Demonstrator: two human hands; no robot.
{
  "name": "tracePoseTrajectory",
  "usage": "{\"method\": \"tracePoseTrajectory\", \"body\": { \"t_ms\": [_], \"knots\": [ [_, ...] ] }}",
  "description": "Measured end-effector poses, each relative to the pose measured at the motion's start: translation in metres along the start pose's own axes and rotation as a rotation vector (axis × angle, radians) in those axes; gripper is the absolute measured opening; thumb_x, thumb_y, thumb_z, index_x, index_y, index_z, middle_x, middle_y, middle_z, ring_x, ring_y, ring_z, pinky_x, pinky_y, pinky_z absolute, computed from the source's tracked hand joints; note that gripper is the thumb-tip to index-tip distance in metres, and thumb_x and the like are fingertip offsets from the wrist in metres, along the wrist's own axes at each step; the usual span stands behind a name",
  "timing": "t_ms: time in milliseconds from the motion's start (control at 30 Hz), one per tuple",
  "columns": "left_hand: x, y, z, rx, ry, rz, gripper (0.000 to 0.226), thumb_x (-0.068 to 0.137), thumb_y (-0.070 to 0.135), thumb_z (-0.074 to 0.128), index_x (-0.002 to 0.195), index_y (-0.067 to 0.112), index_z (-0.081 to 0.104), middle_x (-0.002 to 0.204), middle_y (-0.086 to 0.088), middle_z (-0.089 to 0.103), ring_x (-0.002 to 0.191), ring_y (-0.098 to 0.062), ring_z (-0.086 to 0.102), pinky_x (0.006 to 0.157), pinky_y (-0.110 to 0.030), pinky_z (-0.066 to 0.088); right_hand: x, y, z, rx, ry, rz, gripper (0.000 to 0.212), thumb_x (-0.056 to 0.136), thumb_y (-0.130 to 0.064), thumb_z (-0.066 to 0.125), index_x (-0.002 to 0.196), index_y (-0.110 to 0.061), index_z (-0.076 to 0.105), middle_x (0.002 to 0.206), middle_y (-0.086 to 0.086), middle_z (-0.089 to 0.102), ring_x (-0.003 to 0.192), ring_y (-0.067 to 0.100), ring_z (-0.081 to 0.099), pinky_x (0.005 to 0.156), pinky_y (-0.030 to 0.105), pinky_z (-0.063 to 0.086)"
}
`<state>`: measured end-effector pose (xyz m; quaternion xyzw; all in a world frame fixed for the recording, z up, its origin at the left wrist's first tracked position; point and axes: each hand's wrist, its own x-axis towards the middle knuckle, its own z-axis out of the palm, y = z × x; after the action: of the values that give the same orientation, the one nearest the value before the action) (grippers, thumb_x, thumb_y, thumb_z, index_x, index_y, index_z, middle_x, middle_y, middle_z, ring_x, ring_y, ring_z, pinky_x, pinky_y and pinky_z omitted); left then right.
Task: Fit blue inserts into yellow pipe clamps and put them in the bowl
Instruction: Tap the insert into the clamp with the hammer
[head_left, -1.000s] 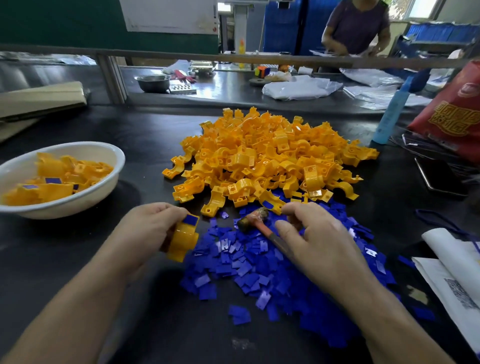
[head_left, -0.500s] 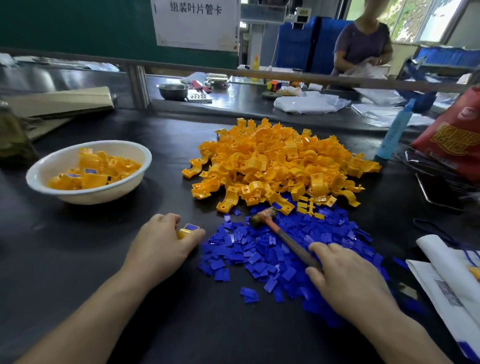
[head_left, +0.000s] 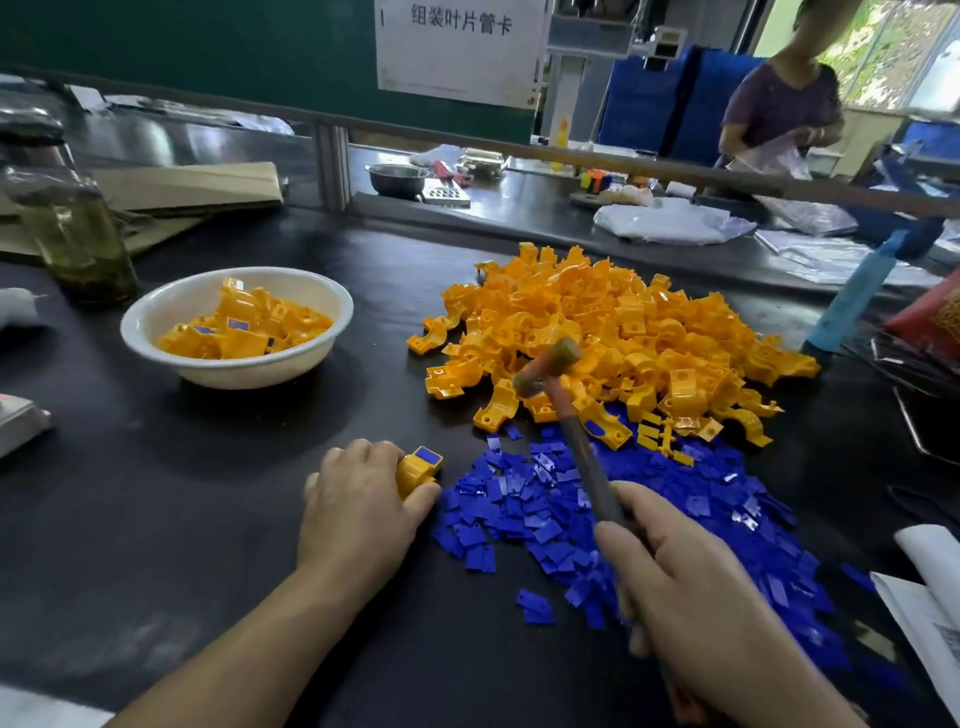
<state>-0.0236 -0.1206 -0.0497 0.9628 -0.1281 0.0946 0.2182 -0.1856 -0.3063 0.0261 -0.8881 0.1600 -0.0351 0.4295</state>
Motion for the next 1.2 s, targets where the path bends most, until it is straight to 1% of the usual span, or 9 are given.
{"method": "tracePoseTrajectory", "body": {
  "t_ms": [100,267,433,533,667,800,900,1067,1200],
  "knots": [
    [-0.002,-0.001,0.001,-0.016,0.015,0.02,0.043,0.084,0.064,0.055,0.112,0.031,0.061,0.106,0.01,0.057,0.101,-0.015,0.047,0.088,-0.035,0.04,0.008,-0.007,0.01,-0.134,-0.079,-0.065,0.007,0.095,-0.038,0.048,0.099,-0.044,0.049,0.07,-0.003,0.059,0.053,0.003,0.057,0.049,0.022,0.05],
    [0.0,-0.002,0.001,-0.006,0.013,0.023,0.043,0.086,0.064,0.052,0.114,0.032,0.061,0.106,0.01,0.058,0.103,-0.014,0.047,0.09,-0.034,0.039,0.018,-0.009,0.023,-0.334,0.057,-0.258,0.01,0.096,-0.042,0.045,0.102,-0.046,0.039,0.081,-0.011,0.055,0.079,0.001,0.053,0.062,0.022,0.046],
    [0.0,-0.002,0.002,0.003,0.007,0.031,0.043,0.087,0.063,0.05,0.114,0.032,0.06,0.104,0.01,0.056,0.103,-0.014,0.046,0.089,-0.034,0.037,0.028,-0.003,0.018,-0.483,-0.114,-0.219,0.012,0.098,-0.042,0.043,0.106,-0.035,0.046,0.089,-0.009,0.058,0.081,0.008,0.056,0.073,0.028,0.049],
    [0.0,-0.003,0.002,0.007,0.01,0.029,0.042,0.087,0.063,0.05,0.113,0.033,0.061,0.105,0.01,0.056,0.103,-0.015,0.046,0.088,-0.033,0.037,0.03,-0.006,0.012,-0.43,-0.07,-0.233,0.007,0.096,-0.043,0.046,0.102,-0.04,0.048,0.08,-0.008,0.058,0.076,0.005,0.055,0.066,0.027,0.048],
    [-0.001,-0.003,0.004,0.007,0.019,0.033,0.041,0.087,0.063,0.05,0.111,0.032,0.061,0.104,0.01,0.056,0.103,-0.015,0.046,0.088,-0.033,0.036,0.032,-0.008,0.027,-0.355,0.071,-0.3,0.024,0.095,-0.038,0.049,0.119,-0.042,0.048,0.079,-0.014,0.055,0.079,-0.002,0.053,0.063,0.018,0.044],
    [0.0,-0.002,0.004,0.014,0.013,0.042,0.04,0.087,0.062,0.05,0.109,0.03,0.062,0.103,0.009,0.055,0.103,-0.015,0.047,0.089,-0.034,0.037,0.034,-0.011,0.037,-0.425,-0.09,-0.255,0.006,0.097,-0.041,0.045,0.103,-0.039,0.043,0.083,-0.012,0.054,0.075,0.004,0.053,0.067,0.024,0.047],
    [0.001,-0.004,0.005,0.018,0.021,0.037,0.041,0.086,0.062,0.05,0.11,0.031,0.062,0.103,0.009,0.055,0.102,-0.015,0.046,0.088,-0.034,0.037,0.036,-0.012,0.027,-0.443,-0.086,-0.26,0.009,0.096,-0.043,0.046,0.104,-0.04,0.046,0.084,-0.01,0.058,0.075,0.005,0.055,0.067,0.026,0.049],
    [0.002,-0.005,0.008,0.033,0.033,0.03,0.042,0.085,0.062,0.05,0.111,0.031,0.063,0.104,0.009,0.057,0.102,-0.016,0.048,0.087,-0.034,0.038,0.019,-0.007,0.015,-0.356,0.066,-0.267,0.028,0.09,-0.038,0.057,0.102,-0.058,0.042,0.075,-0.02,0.06,0.08,-0.008,0.055,0.066,0.011,0.045],
    [0.001,-0.006,0.008,0.039,0.039,0.032,0.052,0.086,0.063,0.048,0.126,0.031,0.056,0.112,0.009,0.057,0.107,-0.015,0.048,0.091,-0.033,0.038,0.015,0.008,-0.005,-0.422,0.163,-0.172,0.029,0.089,-0.038,0.057,0.109,-0.052,0.041,0.067,-0.013,0.058,0.07,-0.004,0.057,0.05,0.014,0.04]
  ]
}}
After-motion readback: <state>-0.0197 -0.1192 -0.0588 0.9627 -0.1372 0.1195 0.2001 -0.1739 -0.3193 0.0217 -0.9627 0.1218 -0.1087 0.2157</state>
